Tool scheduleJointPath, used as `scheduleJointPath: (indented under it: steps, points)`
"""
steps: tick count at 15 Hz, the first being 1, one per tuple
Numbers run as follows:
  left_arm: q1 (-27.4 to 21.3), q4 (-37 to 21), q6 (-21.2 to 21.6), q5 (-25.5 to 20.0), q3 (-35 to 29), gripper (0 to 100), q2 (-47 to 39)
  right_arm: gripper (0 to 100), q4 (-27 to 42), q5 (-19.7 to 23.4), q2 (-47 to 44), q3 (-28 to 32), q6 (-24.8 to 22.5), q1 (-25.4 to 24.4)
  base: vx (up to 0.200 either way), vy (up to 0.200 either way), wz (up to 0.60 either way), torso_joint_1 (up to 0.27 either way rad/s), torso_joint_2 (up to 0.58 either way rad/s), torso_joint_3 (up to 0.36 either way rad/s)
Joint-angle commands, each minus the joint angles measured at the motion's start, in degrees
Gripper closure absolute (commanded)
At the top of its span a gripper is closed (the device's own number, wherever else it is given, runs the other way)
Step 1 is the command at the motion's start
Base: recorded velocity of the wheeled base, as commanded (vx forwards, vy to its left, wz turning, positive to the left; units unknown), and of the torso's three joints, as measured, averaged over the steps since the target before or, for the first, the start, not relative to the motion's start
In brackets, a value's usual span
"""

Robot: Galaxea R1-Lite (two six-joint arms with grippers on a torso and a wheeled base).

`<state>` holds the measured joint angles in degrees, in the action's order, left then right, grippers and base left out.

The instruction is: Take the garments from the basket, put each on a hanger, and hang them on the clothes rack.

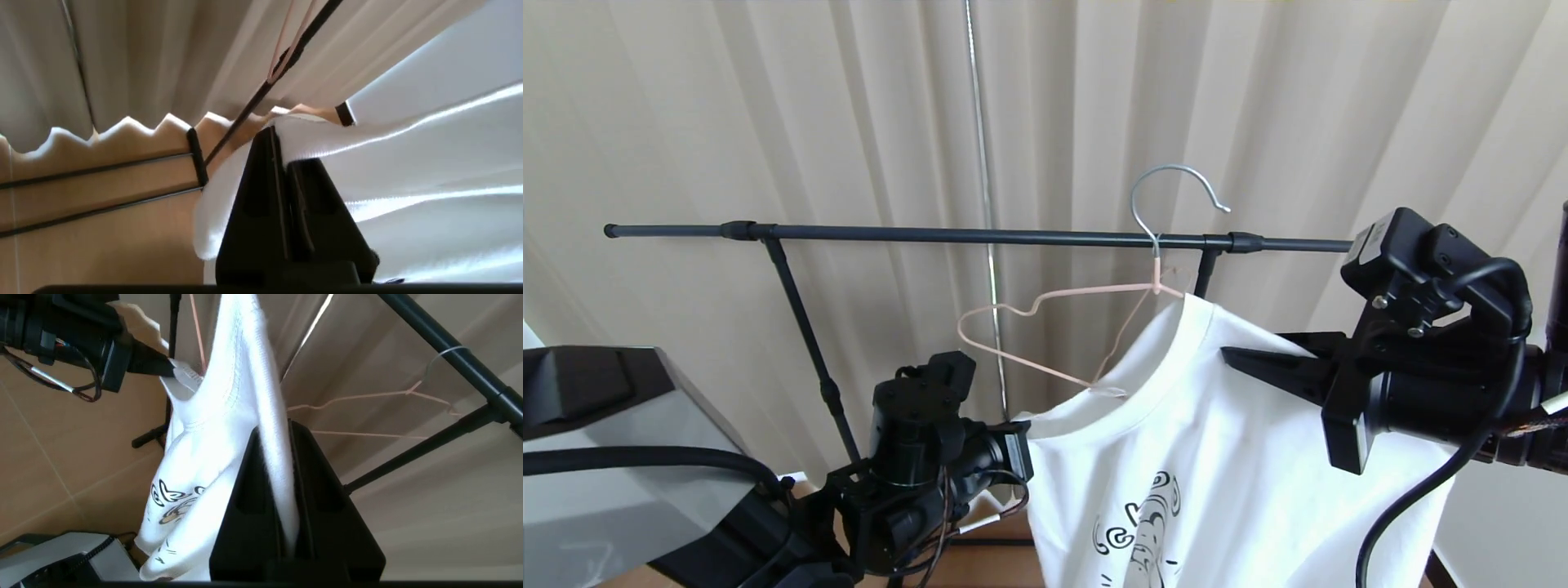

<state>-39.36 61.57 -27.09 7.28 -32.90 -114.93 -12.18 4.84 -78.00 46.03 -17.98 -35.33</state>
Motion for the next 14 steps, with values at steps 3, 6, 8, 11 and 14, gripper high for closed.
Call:
scheduleJointPath:
  steps: [3,6,8,11,14]
  points:
    - [3.4,-0.1,0.9,0.0,-0.5,100,3.3,100,0.0,0.1,-0.9,-0.4,0.0,0.2,0.000,0.000,0.00,0.000,0.00,0.000]
    - [5.6,-0.1,0.9,0.0,-0.6,100,4.0,100,0.0,0.1,-1.5,-0.3,0.0,0.4,0.000,0.000,0.00,0.000,0.00,0.000]
    - [6.8,-0.1,1.3,-0.1,-0.9,100,4.1,100,0.0,0.1,-1.5,-0.3,0.0,0.5,0.000,0.000,0.00,0.000,0.00,0.000]
    - [8.3,-0.2,2.0,-0.2,-2.2,100,3.9,100,0.0,-0.1,-1.4,-0.5,-0.1,1.8,0.000,0.000,0.00,0.000,0.00,0.000]
    - [9.8,-0.2,2.0,-0.2,-2.5,100,3.8,100,0.1,-0.1,-0.7,-0.5,-0.1,2.0,0.000,0.000,0.00,0.000,0.00,0.000]
